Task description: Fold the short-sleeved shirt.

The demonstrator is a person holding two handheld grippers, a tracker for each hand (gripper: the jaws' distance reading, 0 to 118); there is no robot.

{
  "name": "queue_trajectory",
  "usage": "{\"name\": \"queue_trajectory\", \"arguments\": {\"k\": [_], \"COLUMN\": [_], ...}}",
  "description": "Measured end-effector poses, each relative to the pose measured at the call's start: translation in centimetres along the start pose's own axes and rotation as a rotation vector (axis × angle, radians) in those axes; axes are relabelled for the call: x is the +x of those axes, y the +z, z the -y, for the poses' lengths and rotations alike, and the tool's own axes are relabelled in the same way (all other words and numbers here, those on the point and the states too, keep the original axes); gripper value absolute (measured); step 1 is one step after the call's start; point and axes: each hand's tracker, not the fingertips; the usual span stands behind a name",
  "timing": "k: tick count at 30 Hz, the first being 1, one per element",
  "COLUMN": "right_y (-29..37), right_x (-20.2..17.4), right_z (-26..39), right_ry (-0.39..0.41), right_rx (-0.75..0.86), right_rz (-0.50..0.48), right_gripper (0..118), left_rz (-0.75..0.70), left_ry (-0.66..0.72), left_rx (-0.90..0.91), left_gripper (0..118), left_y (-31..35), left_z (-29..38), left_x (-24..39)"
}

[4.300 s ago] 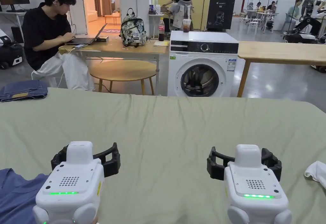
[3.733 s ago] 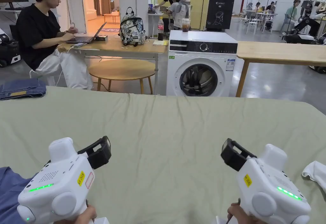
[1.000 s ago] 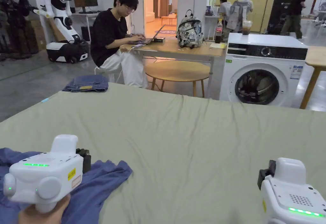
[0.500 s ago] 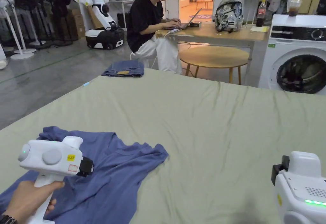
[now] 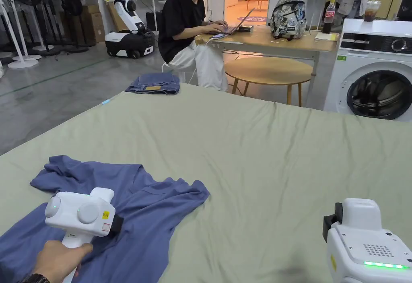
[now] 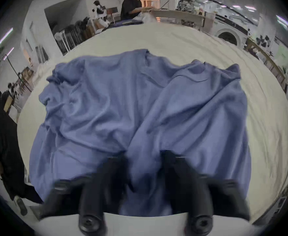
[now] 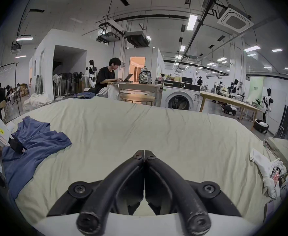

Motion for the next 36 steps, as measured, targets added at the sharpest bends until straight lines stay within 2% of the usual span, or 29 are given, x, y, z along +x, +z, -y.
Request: {"name": "queue_trajectory", "arguments": {"k": [6, 9, 15, 20, 23, 26, 36], "right_y": [-0.1, -0.3, -0.6, -0.5, -0.3, 0.3, 3.8], "right_x": [0.2, 0.5, 1.0, 2.0, 2.8, 3.6, 7.9], "right_z": [0.1, 0.0, -0.2, -0.6, -0.9, -1.5, -2.4], "right_ry": [0.007, 0.007, 0.012, 0.001, -0.015, -0.023, -0.088], "right_rx": [-0.012, -0.010, -0.009, 0.005, 0.014, 0.027, 0.085], "right_rz": [0.001, 0.006, 0.014, 0.033, 0.044, 0.056, 0.133], "right_gripper": [0, 0, 0, 0, 0, 0, 0], "left_rz": [-0.021, 0.053, 0.097, 0.101, 0.125, 0.135, 0.382], "left_ry": [-0.025, 0.076, 0.160, 0.106, 0.063, 0.005, -0.141], "left_rx": [0.009, 0.105, 0.301, 0.513, 0.621, 0.683, 0.847], "left_gripper": [0, 0, 0, 0, 0, 0, 0], "left_y": [0.0, 1.3, 6.8, 12.6, 17.6, 19.9, 25.5], "left_z": [-0.3, -1.1, -4.2, -7.3, -9.3, -11.5, -16.7], "left_x": [-0.7, -1.5, -3.4, -2.5, 0.1, 3.2, 16.7]}}
